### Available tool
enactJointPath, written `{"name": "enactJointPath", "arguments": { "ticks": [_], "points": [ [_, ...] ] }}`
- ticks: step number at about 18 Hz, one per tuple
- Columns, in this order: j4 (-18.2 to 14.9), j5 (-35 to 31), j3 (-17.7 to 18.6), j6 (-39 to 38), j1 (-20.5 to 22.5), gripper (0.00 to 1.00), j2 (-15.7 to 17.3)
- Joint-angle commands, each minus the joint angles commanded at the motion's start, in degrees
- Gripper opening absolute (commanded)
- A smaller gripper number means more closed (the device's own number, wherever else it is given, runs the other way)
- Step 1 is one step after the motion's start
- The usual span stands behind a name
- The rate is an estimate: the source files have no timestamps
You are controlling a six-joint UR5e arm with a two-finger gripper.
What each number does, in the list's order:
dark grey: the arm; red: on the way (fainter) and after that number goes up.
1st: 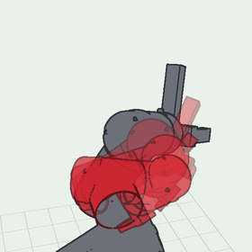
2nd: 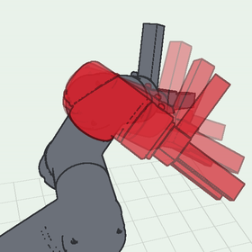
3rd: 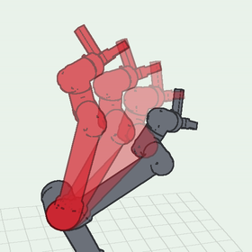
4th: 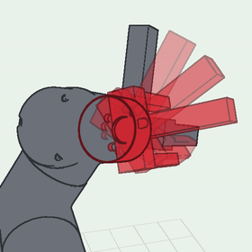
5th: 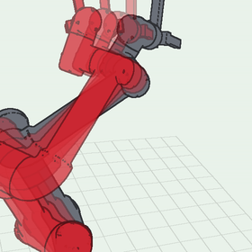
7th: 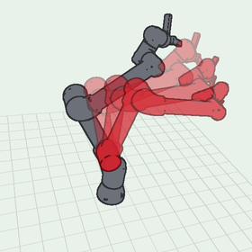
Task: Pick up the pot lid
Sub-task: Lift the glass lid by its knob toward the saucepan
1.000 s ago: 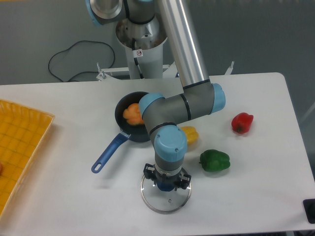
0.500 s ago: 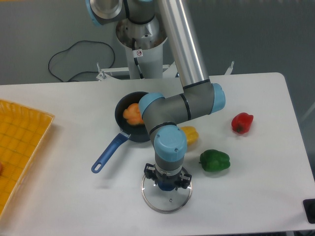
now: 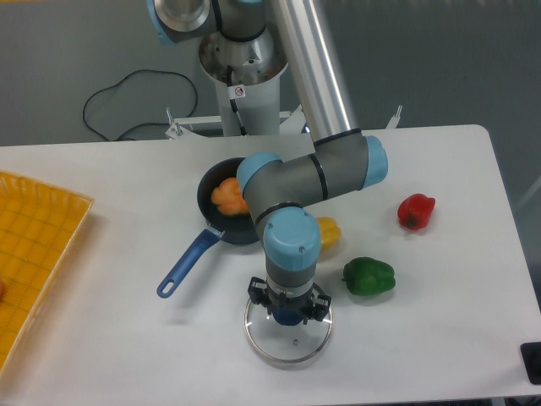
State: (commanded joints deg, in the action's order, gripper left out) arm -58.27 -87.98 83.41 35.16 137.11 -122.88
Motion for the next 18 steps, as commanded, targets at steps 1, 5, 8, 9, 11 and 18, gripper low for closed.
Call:
{"name": "enactJointPath", "arguments": {
  "ticks": [1, 5, 8, 9, 11, 18],
  "points": [
    [-0.53, 0.26, 0.00, 0.00, 0.09, 0.50, 0.61],
    [-3.25, 0.35, 0.00, 0.00, 0.53, 0.50, 2.81],
    [-5.01, 1.49, 0.00, 0.00, 1.14, 0.50, 4.83],
    [-5.89, 1.84, -0.09, 0.00, 1.49, 0.50, 5.45],
    [-7.29, 2.11, -0.09, 0.00, 1.58, 0.50, 6.68],
    [-12.22, 1.94, -0.35, 0.53, 2.37, 0.50, 10.20]
  ]
}}
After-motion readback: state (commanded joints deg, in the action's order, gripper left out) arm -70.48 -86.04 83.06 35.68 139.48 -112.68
